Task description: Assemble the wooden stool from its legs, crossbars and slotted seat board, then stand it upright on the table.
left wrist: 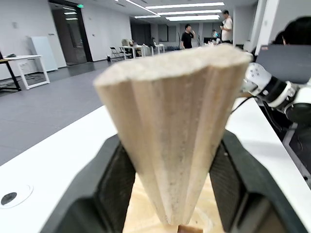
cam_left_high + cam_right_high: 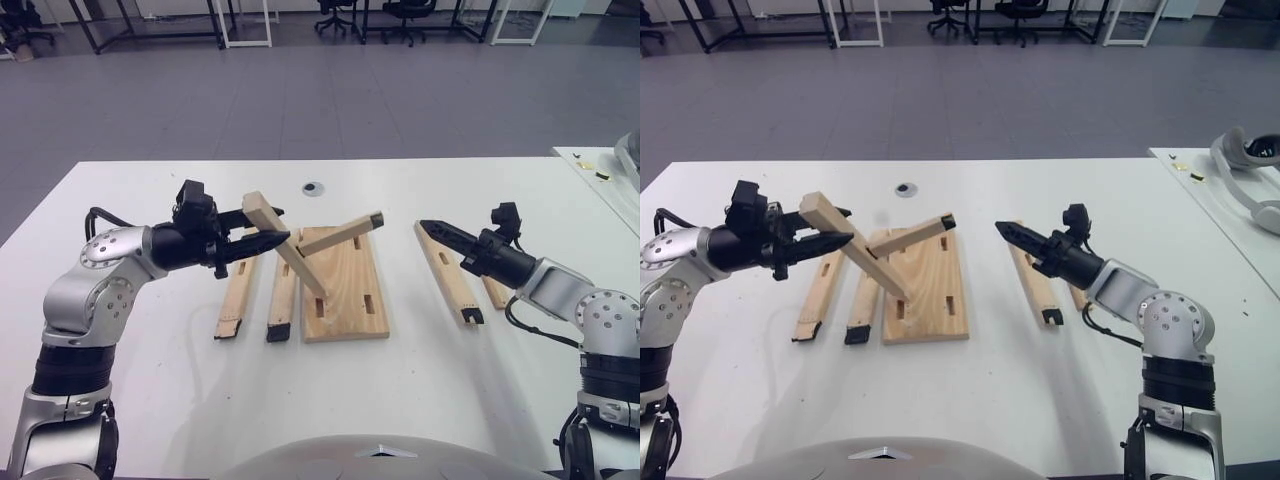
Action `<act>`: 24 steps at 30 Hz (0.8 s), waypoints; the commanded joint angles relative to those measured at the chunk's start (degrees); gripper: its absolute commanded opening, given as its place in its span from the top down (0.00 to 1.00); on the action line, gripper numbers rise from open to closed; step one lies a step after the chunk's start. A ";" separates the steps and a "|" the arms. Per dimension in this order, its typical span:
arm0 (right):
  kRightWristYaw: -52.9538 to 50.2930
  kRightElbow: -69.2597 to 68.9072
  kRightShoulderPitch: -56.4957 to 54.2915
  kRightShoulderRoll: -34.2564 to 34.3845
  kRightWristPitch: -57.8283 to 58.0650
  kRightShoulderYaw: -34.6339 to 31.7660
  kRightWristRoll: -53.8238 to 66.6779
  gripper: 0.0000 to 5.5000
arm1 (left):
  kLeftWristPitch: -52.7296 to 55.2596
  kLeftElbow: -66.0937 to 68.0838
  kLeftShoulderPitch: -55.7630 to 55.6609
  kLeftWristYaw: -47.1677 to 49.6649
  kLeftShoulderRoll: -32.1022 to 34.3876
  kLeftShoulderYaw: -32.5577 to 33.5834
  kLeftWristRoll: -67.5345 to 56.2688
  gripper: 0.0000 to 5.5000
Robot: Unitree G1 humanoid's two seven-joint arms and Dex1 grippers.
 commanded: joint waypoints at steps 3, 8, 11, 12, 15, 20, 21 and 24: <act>-0.02 -1.11 0.41 0.62 0.55 -0.87 -0.48 0.42 | -1.29 0.11 -0.02 -3.63 1.30 0.20 0.88 0.63; -0.47 -1.31 0.61 0.58 1.13 -1.36 -0.10 0.42 | -0.76 -0.60 0.54 -4.99 1.97 0.07 0.95 0.63; -0.34 -1.73 0.93 0.64 1.34 -1.55 -0.06 0.42 | -1.04 -0.43 0.69 -5.55 2.58 0.10 1.49 0.63; -0.44 -1.99 1.08 0.76 1.37 -1.62 0.02 0.42 | -1.15 -0.44 0.71 -5.52 2.62 0.12 1.56 0.63; -0.78 -2.43 1.22 1.08 1.54 -1.84 0.19 0.42 | -1.60 -1.10 1.67 -5.63 2.55 -0.12 2.01 0.63; -0.79 -2.52 1.29 1.06 1.77 -2.13 0.17 0.42 | -1.37 -2.42 2.97 -5.52 2.91 0.40 1.72 0.63; -0.82 -2.57 1.29 1.09 1.83 -2.16 0.19 0.42 | -1.37 -2.59 3.07 -5.50 3.02 0.51 1.67 0.63; -0.87 -2.66 1.32 1.18 1.91 -2.22 0.24 0.42 | -1.41 -2.83 3.09 -5.52 3.33 0.83 1.66 0.63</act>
